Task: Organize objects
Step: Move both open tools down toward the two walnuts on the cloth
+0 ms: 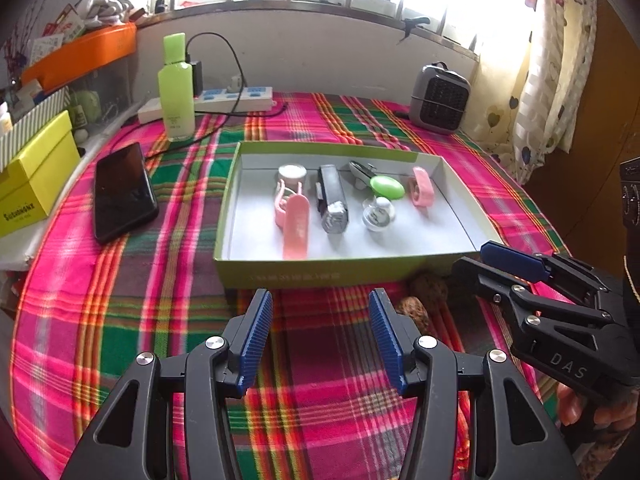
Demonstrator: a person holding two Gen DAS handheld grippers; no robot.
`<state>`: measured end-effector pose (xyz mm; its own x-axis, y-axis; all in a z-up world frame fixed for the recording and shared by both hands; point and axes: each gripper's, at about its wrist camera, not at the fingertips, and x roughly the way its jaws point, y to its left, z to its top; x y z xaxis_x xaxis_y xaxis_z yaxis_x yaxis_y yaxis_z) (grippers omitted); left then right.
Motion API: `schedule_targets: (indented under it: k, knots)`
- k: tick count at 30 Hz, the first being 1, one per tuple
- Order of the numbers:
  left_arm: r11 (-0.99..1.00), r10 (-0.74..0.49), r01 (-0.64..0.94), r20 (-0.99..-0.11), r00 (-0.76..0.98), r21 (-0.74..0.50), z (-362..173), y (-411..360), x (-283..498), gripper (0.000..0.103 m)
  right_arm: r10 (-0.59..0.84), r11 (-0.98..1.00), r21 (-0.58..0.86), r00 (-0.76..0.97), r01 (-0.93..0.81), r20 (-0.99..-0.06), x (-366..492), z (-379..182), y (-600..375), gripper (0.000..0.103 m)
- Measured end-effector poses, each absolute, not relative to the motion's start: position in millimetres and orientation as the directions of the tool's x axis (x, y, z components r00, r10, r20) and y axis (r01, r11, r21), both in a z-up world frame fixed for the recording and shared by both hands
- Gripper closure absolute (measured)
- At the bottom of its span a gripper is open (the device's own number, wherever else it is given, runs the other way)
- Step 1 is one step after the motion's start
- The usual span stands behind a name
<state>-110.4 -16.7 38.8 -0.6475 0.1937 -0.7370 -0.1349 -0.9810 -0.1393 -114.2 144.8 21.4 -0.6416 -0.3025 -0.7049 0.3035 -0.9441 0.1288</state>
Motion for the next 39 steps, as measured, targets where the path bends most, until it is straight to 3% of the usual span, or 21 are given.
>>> schedule_targets:
  k: [16, 35, 37, 39]
  knots:
    - [-0.954, 0.292, -0.231, -0.758, -0.583, -0.19, 23.7, 17.2, -111.3, 0.054, -0.291, -0.954, 0.165, -0.646, 0.25, -0.705, -105.6, 15.5, 168.2, 0.06]
    - [-0.96, 0.264, -0.234, -0.775, -0.574, -0.153, 12.3, 30.8, -120.9, 0.054, -0.299, -0.953, 0.187, -0.632, 0.239, -0.715, -105.6, 10.8, 176.1, 0.06]
    - [-0.959, 0.271, -0.233, -0.774, -0.573, -0.164, 12.1, 29.7, -122.2, 0.055, -0.299, -0.953, 0.186, -0.629, 0.241, -0.717, -105.8, 9.8, 174.7, 0.06]
    - [-0.958, 0.276, -0.23, -0.772, -0.573, -0.171, 12.1, 29.0, -123.3, 0.064, -0.298, -0.953, 0.184, -0.627, 0.241, -0.72, -106.6, 9.1, 173.6, 0.06]
